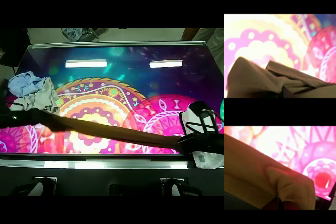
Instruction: Fold the shirts.
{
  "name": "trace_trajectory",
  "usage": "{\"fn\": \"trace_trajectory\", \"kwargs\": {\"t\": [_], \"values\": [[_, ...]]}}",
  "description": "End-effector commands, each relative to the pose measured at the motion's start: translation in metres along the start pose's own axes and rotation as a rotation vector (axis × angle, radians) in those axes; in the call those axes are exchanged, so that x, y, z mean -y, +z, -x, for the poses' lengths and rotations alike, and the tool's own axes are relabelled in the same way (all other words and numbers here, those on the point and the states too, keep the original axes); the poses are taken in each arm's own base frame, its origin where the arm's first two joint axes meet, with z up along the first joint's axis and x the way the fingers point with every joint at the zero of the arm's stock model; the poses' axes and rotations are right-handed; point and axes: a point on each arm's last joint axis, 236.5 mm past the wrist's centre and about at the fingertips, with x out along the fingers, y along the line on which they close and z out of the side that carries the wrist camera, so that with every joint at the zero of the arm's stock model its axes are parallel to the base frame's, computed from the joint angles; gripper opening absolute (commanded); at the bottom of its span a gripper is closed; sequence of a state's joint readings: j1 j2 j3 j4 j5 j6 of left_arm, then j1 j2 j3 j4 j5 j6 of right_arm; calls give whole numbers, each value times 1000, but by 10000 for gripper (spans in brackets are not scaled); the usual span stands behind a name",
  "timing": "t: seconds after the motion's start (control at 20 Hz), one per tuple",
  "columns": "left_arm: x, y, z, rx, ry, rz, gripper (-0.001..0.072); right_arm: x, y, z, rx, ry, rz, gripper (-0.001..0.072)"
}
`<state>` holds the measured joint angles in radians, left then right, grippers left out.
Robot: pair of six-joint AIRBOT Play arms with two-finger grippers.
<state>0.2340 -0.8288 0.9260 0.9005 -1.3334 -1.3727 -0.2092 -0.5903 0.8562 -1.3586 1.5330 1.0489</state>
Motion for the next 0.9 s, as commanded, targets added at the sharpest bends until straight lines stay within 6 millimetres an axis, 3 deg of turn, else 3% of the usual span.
{"fn": "trace_trajectory", "kwargs": {"t": [0.0, 0.1, 0.3, 0.35, 0.4, 0.45, 0.5, 0.6, 0.65, 0.75, 0.85], "values": [[-13, -30, -49, -119, 0, 14, 29, 6, 8, -43, 18, 26, -53, 44], [-25, -7, -75, -73, 24, 35, 29, 21, 26, -65, 36, 22, -84, 44], [-60, 24, -137, -111, 35, 149, 32, 30, 71, -133, 94, 137, -252, 53], [-62, 30, -151, -132, 10, 170, 88, 32, 87, -150, 134, 172, -318, 190], [-59, 38, -162, -151, -30, 174, 362, 33, 101, -160, 170, 202, -344, 392], [-57, 46, -164, -175, -57, 184, 534, 35, 117, -161, 199, 220, -318, 537], [-56, 57, -157, -190, -74, 173, 545, 40, 129, -154, 214, 210, -266, 613], [-64, 82, -129, -164, -57, 135, 545, 69, 146, -124, 229, 128, -170, 637], [-74, 88, -113, -157, -23, 115, 545, 88, 145, -110, 221, 88, -160, 643], [-97, 71, -92, -212, 53, 103, 545, 118, 123, -95, 174, 59, -209, 637], [-117, 25, -88, -353, 110, 121, 545, 121, 79, -97, 51, 123, -269, 633]]}}
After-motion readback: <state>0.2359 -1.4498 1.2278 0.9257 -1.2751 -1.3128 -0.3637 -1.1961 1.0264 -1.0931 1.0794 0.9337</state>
